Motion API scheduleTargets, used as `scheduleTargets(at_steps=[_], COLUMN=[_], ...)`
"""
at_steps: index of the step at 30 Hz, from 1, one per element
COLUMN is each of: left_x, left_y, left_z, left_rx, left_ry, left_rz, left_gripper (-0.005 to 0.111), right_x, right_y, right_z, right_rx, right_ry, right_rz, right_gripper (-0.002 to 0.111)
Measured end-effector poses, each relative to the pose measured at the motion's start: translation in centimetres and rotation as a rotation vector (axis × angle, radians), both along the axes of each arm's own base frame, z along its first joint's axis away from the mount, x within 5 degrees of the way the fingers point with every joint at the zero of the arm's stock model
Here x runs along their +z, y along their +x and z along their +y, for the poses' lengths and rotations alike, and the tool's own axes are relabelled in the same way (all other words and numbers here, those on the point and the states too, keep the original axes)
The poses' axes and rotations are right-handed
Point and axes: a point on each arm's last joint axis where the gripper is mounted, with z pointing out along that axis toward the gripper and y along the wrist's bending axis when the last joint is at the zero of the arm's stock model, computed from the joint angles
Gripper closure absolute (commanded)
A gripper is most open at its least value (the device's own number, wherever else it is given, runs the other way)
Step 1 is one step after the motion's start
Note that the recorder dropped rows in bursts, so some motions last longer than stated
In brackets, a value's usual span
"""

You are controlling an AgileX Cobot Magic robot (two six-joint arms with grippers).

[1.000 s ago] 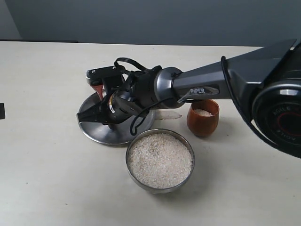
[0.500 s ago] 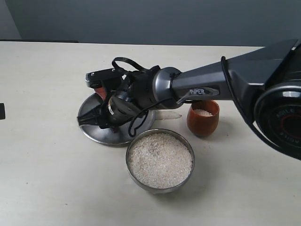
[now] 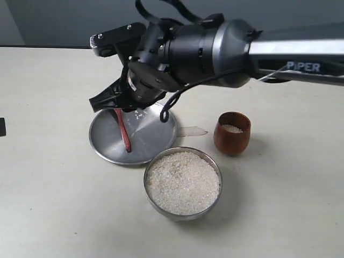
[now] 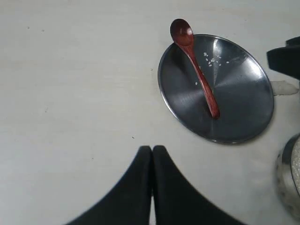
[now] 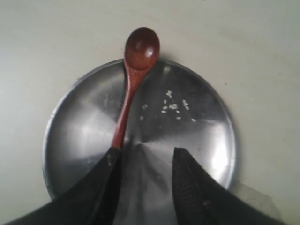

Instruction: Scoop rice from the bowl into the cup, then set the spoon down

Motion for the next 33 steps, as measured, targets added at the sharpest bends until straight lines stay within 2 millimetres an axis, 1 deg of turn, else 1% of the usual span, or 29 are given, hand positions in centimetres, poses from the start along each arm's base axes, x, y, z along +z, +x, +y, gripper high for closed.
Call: scheduleTargets(at_steps=[1,2,3,5,6,9,12,13,15,18,19,20,26,28,33], left_x=[0.0,0.0,0.0,0.0,0.0,0.0,0.0,0.0,0.0,0.0,0.0,0.0,0.0,0.0,0.0], left_y=[0.0,0.0,0.0,0.0,0.0,0.0,0.0,0.0,0.0,0.0,0.0,0.0,0.0,0.0,0.0], left_z=[0.0,0.0,0.0,0.0,0.0,0.0,0.0,0.0,0.0,0.0,0.0,0.0,0.0,0.0,0.0], left_rx=[0.0,0.0,0.0,0.0,0.0,0.0,0.0,0.0,0.0,0.0,0.0,0.0,0.0,0.0,0.0], left_ry=[0.0,0.0,0.0,0.0,0.0,0.0,0.0,0.0,0.0,0.0,0.0,0.0,0.0,0.0,0.0], left_rz=[0.0,0.0,0.0,0.0,0.0,0.0,0.0,0.0,0.0,0.0,0.0,0.0,0.0,0.0,0.0], left_gripper=[0.106,0.106,0.106,0.106,0.106,0.106,0.106,0.106,0.106,0.106,0.106,0.106,0.106,0.106,0.106], right_x=[0.7,1.5,2.1,3.6,4.1,5.1,5.2,4.9,5.0,4.4,4.5,4.1,3.4,2.7,0.6], right_y=[-0.2,-0.5,-0.8,-1.4,-1.7,-2.7,-3.5,-3.9,-4.5,-6.0,-6.6,-7.2,-11.0,-12.4,-15.3], right_z=[-0.3,-0.5,-0.7,-0.9,-1.0,-2.0,-3.4,-4.1,-5.4,-7.9,-8.9,-9.7,-15.3,-17.4,-21.5], right_rx=[0.003,0.007,0.008,0.019,0.027,0.032,0.023,0.017,0.003,-0.028,-0.038,-0.043,-0.123,-0.164,-0.242], right_ry=[-0.019,-0.03,-0.037,-0.04,-0.039,-0.04,-0.063,-0.079,-0.09,-0.108,-0.095,-0.098,0.001,0.035,0.111], right_rz=[-0.009,-0.022,-0.03,-0.057,-0.068,-0.092,-0.111,-0.111,-0.127,-0.147,-0.166,-0.168,-0.225,-0.233,-0.232], right_gripper=[0.073,0.077,0.085,0.106,0.108,0.108,0.108,0.108,0.108,0.108,0.108,0.108,0.108,0.108,0.108])
